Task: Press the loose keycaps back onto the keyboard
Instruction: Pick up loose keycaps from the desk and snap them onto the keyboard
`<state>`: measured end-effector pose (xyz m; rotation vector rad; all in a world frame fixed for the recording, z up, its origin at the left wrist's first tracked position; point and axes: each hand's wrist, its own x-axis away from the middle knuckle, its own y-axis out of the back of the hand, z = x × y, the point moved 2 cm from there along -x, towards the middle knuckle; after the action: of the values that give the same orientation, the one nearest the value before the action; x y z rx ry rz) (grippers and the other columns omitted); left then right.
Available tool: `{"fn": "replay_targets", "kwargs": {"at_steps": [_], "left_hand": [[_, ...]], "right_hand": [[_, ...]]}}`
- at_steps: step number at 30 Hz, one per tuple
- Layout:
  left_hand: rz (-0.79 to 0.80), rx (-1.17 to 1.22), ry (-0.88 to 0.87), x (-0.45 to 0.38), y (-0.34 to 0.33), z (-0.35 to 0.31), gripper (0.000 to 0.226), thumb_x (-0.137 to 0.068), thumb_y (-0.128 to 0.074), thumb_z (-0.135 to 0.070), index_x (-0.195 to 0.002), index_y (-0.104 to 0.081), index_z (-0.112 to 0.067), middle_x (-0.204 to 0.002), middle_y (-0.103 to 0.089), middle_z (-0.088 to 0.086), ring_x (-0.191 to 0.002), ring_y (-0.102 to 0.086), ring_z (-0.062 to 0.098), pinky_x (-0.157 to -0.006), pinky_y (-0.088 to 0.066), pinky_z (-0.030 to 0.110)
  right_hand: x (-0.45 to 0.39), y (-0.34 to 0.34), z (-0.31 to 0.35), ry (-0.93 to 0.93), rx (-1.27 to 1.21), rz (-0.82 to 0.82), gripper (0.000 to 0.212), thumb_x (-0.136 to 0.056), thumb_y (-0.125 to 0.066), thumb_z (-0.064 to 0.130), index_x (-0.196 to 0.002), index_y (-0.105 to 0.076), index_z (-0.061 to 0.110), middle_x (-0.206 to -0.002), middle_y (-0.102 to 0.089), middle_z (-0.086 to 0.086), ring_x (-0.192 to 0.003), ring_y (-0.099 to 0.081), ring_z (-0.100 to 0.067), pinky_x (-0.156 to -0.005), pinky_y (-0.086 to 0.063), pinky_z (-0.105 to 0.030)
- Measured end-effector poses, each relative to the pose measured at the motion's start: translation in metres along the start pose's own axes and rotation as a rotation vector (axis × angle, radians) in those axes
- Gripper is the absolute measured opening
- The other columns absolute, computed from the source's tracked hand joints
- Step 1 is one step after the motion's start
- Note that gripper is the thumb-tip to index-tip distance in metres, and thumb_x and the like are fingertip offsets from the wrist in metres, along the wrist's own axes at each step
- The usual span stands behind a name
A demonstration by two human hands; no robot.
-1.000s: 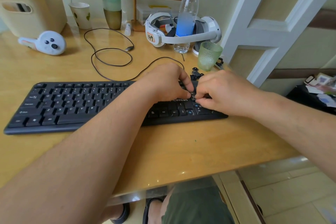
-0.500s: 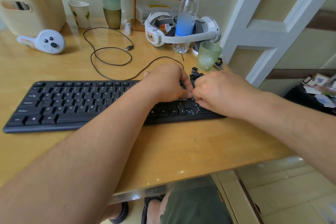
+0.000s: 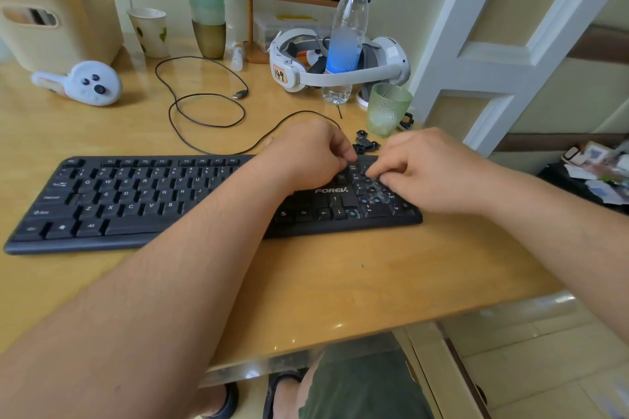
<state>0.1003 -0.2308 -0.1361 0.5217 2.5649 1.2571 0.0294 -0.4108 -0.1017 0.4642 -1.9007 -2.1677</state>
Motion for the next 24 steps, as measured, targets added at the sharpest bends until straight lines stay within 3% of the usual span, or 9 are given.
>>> {"fn": "replay_targets", "kwargs": {"at_steps": [2,5,7,12,14,17,20,24], "left_hand": [[-0.021,0.017,0.013,-0.001,0.001,0.002,0.023,-0.096,-0.065,-0.028,-0.082,-0.071,-0.046,-0.087,-0.068,-0.022,-0.099,-0.062,0.013,-0.103,-0.049,0.048],[-0.049,-0.002,0.006,-0.001,0.0,0.001,0.023,-0.094,-0.065,-0.03,-0.078,-0.068,-0.047,-0.085,-0.066,-0.024,-0.099,-0.061,0.014,-0.102,-0.049,0.05],[-0.057,-0.012,0.004,0.0,-0.001,0.0,0.022,-0.094,-0.065,-0.032,-0.079,-0.068,-0.047,-0.085,-0.065,-0.025,-0.098,-0.06,0.014,-0.102,-0.049,0.051],[-0.062,-0.034,-0.021,0.001,-0.003,-0.002,0.014,-0.094,-0.065,-0.036,-0.085,-0.069,-0.046,-0.088,-0.065,-0.024,-0.098,-0.061,0.014,-0.102,-0.048,0.053],[-0.076,-0.053,-0.028,0.003,-0.003,-0.005,0.003,-0.092,-0.068,-0.044,-0.091,-0.071,-0.045,-0.09,-0.064,-0.024,-0.099,-0.059,0.012,-0.104,-0.046,0.052],[-0.091,-0.126,-0.009,0.007,-0.005,-0.008,0.024,-0.086,-0.071,-0.06,-0.105,-0.071,-0.044,-0.105,-0.063,-0.018,-0.102,-0.048,0.012,-0.102,-0.035,0.042],[-0.066,-0.217,-0.026,0.008,-0.009,-0.011,0.034,-0.082,-0.073,-0.065,-0.109,-0.068,-0.046,-0.105,-0.059,-0.016,-0.105,-0.044,0.013,-0.092,-0.028,0.04],[-0.039,-0.021,0.002,0.003,-0.002,-0.002,0.013,-0.091,-0.071,-0.045,-0.104,-0.069,-0.045,-0.105,-0.067,-0.021,-0.103,-0.061,0.009,-0.099,-0.046,0.041]], "right_hand": [[0.003,-0.003,-0.003,-0.013,-0.032,-0.044,0.035,-0.096,-0.062,0.009,-0.114,-0.079,0.034,-0.095,-0.064,0.018,-0.097,-0.057,-0.011,-0.098,-0.047,-0.042],[0.008,-0.018,-0.005,0.013,0.019,0.02,0.052,-0.096,-0.053,0.0,-0.12,-0.075,0.039,-0.095,-0.05,0.022,-0.102,-0.049,-0.017,-0.099,-0.046,-0.047],[0.01,-0.022,-0.007,0.036,0.075,0.047,0.048,-0.097,-0.053,-0.001,-0.118,-0.076,0.036,-0.093,-0.044,0.021,-0.102,-0.046,-0.019,-0.102,-0.044,-0.054],[0.01,-0.02,-0.013,-0.004,-0.053,-0.018,0.068,-0.087,-0.047,-0.013,-0.117,-0.076,0.04,-0.097,-0.049,0.017,-0.1,-0.047,-0.016,-0.093,-0.047,-0.044],[0.009,-0.024,-0.014,0.004,-0.097,-0.015,0.066,-0.087,-0.048,-0.013,-0.112,-0.078,0.04,-0.096,-0.051,0.018,-0.1,-0.049,-0.013,-0.095,-0.047,-0.042],[-0.003,-0.017,-0.024,-0.08,-0.206,-0.139,0.045,-0.094,-0.056,-0.001,-0.102,-0.081,0.036,-0.098,-0.058,0.02,-0.098,-0.054,-0.009,-0.096,-0.047,-0.037],[-0.025,-0.01,-0.037,-0.175,-0.182,-0.241,0.032,-0.099,-0.06,0.011,-0.11,-0.079,0.034,-0.098,-0.059,0.019,-0.092,-0.056,-0.01,-0.09,-0.045,-0.03],[-0.035,-0.013,-0.038,-0.178,-0.325,-0.102,0.035,-0.093,-0.07,0.018,-0.084,-0.075,0.051,-0.095,-0.068,0.021,-0.093,-0.062,-0.004,-0.096,-0.052,-0.038]]}}
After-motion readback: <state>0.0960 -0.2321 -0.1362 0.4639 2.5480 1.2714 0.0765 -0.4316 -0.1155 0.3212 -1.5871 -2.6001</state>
